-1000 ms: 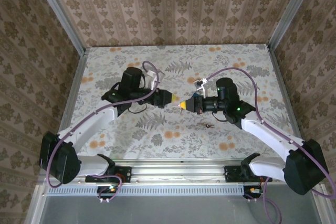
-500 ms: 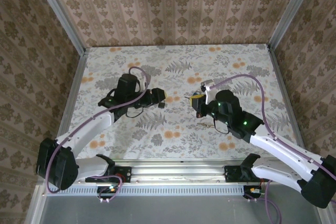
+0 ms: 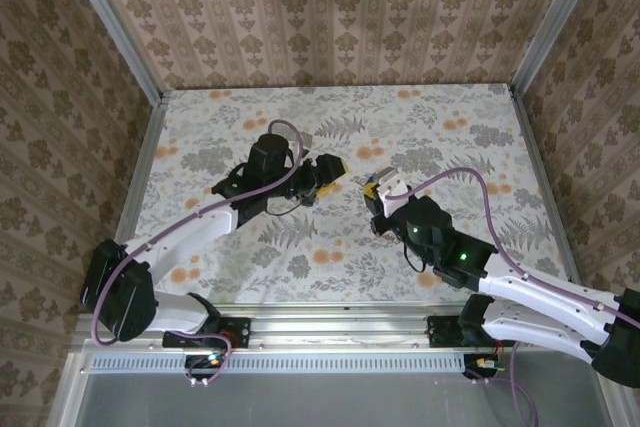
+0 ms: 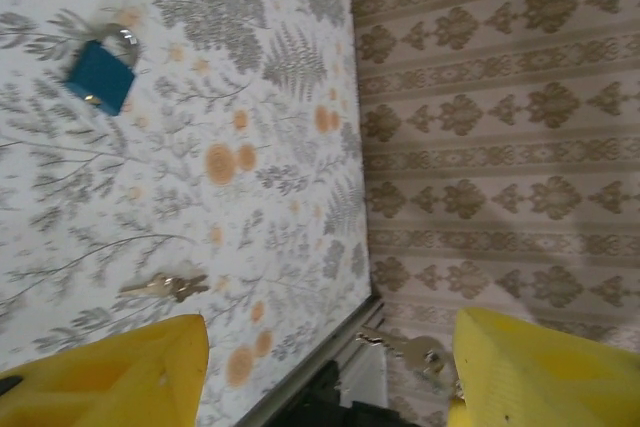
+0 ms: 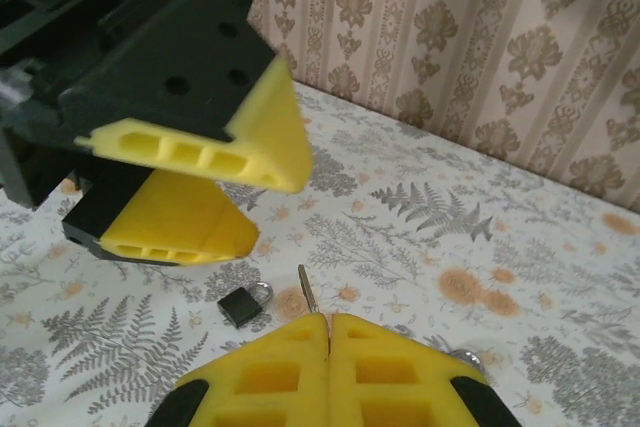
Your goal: Unlock with the key
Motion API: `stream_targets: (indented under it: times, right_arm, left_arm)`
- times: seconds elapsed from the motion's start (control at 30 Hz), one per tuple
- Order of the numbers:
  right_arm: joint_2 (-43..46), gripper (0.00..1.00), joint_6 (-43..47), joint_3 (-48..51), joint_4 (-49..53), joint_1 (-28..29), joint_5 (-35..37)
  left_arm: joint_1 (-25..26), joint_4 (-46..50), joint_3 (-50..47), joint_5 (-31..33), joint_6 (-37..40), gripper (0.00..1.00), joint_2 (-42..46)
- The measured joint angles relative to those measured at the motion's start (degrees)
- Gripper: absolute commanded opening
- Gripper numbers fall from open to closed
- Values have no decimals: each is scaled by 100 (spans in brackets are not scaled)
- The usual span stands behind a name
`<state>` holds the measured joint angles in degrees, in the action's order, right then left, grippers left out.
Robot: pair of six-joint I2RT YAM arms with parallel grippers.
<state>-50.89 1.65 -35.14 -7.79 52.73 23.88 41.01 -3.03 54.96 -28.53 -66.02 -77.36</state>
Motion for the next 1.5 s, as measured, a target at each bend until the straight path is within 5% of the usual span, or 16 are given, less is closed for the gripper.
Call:
stream_targets:
  times: [0.4,0.8,1.27,1.5]
  right_arm:
    - [-422,0,730,0,-424,509,621]
    - [-645,0,1117,2,-772,614,1176]
    - [-868,0,1386,79,-1093,782,1665]
    - [-793,4,1311,109,-977,791,1624]
  left_arm:
    - [140,-426,70,-177,-483,40,-295]
    - [205,-535,203,-334,-511,40,-374]
    - [203,-669,234,-337,-649,1,-468]
    - [205,-691,229,-348,-643,0,-476]
